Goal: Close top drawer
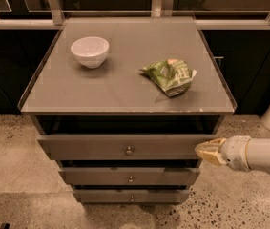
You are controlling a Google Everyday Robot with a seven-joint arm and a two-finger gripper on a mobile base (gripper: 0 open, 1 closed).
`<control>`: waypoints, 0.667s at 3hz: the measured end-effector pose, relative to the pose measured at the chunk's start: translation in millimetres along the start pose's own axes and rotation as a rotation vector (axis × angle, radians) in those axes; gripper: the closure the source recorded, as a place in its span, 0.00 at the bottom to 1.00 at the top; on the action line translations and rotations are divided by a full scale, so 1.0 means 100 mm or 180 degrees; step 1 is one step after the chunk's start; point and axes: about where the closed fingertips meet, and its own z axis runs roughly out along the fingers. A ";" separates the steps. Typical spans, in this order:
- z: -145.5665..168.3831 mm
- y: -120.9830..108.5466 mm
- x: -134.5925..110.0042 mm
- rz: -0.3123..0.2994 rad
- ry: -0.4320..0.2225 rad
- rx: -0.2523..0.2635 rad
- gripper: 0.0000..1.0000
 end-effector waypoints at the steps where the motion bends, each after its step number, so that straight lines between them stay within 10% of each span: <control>1: 0.00 0.00 0.00 0.0000 0.0000 0.0000 0.12; 2: -0.18 0.01 0.01 -0.0111 0.0106 -0.0031 0.00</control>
Offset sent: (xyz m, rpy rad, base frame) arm -0.0277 -0.0315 0.0269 -0.0996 0.0125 0.0703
